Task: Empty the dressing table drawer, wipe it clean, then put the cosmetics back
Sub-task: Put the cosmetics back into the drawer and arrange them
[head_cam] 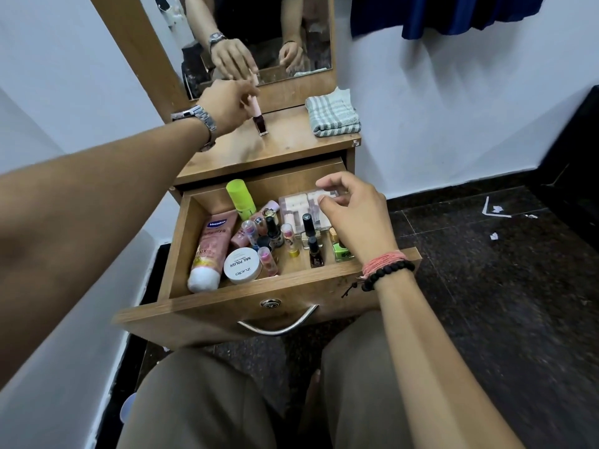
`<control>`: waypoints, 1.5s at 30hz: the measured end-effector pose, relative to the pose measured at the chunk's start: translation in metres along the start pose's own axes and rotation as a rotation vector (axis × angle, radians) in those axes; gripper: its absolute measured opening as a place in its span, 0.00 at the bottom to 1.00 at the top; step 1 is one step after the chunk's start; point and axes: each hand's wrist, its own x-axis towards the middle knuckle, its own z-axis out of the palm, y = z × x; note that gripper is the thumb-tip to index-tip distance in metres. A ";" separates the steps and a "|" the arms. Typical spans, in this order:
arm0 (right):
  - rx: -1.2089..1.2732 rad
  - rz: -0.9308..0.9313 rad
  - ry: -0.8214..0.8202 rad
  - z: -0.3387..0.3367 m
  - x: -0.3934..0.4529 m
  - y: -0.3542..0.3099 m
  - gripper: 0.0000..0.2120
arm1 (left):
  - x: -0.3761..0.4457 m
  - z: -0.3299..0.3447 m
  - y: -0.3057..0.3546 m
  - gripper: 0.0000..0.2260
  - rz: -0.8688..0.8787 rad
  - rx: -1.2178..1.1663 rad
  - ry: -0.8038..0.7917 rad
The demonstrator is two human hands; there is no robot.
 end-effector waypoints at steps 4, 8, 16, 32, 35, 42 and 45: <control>0.000 -0.004 0.002 0.001 0.000 -0.001 0.08 | -0.016 -0.003 -0.001 0.09 0.017 -0.035 0.065; 0.025 -0.005 0.011 -0.001 -0.001 -0.001 0.08 | -0.056 -0.020 0.011 0.12 0.131 -0.108 0.164; 0.045 0.009 0.021 -0.001 0.000 0.000 0.09 | -0.157 -0.033 0.037 0.14 0.668 -0.145 -0.102; 0.017 0.007 0.015 0.001 -0.001 0.000 0.08 | -0.180 0.046 0.039 0.10 0.653 0.088 -0.153; 0.005 0.002 0.013 0.001 -0.001 0.001 0.09 | -0.181 0.052 0.039 0.09 0.649 0.108 -0.159; -0.006 -0.016 -0.010 0.002 -0.002 0.000 0.09 | -0.183 0.053 0.039 0.15 0.609 0.097 -0.174; -0.008 -0.040 -0.028 0.002 -0.003 -0.003 0.09 | -0.185 0.053 0.039 0.13 0.612 0.112 -0.181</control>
